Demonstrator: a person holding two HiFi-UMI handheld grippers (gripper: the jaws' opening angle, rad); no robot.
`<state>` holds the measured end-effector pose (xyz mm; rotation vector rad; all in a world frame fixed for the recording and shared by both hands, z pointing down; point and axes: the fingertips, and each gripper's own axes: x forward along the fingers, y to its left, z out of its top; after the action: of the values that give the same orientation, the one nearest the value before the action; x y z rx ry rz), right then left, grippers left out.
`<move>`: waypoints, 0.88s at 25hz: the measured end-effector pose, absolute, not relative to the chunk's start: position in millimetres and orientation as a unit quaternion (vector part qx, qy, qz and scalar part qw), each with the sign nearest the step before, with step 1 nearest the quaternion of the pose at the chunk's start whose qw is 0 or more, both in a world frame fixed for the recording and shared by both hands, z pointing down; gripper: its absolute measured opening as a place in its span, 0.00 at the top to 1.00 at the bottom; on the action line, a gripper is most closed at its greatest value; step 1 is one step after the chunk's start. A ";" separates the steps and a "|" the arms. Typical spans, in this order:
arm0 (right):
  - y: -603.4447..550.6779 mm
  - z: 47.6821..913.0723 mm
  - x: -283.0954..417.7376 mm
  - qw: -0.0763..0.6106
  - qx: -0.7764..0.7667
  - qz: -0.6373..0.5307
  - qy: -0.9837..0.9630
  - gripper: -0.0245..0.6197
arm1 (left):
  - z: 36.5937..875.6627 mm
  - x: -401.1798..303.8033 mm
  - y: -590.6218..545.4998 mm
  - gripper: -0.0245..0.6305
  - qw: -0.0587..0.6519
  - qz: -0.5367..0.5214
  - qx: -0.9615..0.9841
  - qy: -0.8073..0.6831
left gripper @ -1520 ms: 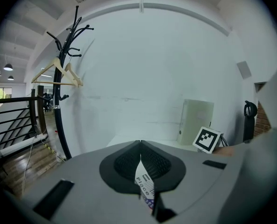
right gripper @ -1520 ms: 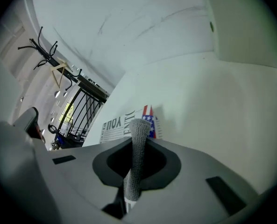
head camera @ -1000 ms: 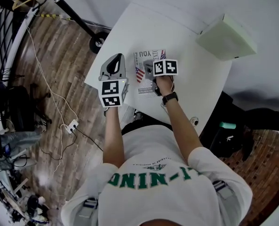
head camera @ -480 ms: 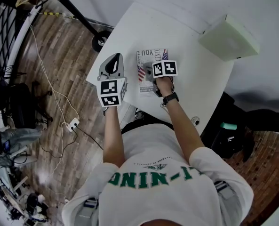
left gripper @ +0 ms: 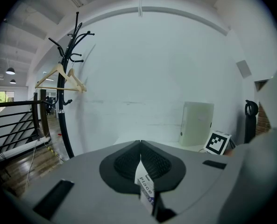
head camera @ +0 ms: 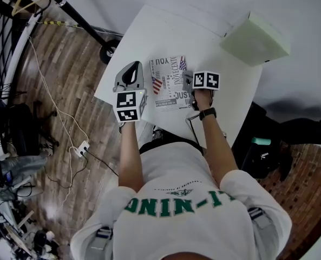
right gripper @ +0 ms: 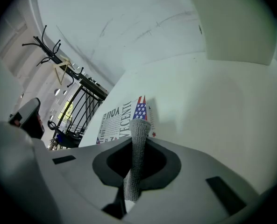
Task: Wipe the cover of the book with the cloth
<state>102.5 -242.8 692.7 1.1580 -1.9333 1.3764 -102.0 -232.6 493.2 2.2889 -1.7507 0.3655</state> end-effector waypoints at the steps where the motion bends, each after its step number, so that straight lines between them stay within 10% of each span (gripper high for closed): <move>1: -242.9 692.6 101.5 0.253 0.427 0.501 -0.709 0.91 | 492.2 -102.5 -231.2 0.94 0.117 0.125 0.782 -0.600; 13: -176.3 691.9 -63.3 0.300 0.266 0.507 -0.763 0.91 | 474.3 -137.9 -216.0 0.94 0.107 0.126 0.761 -0.627; 22: -194.8 697.7 -0.4 0.273 0.320 0.522 -0.742 0.91 | 482.6 -128.0 -216.5 0.94 0.113 0.127 0.768 -0.618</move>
<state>-0.4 -194.8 697.7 0.8598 -1.9966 1.4035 -128.0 -216.5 482.6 2.2535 -1.8120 0.3713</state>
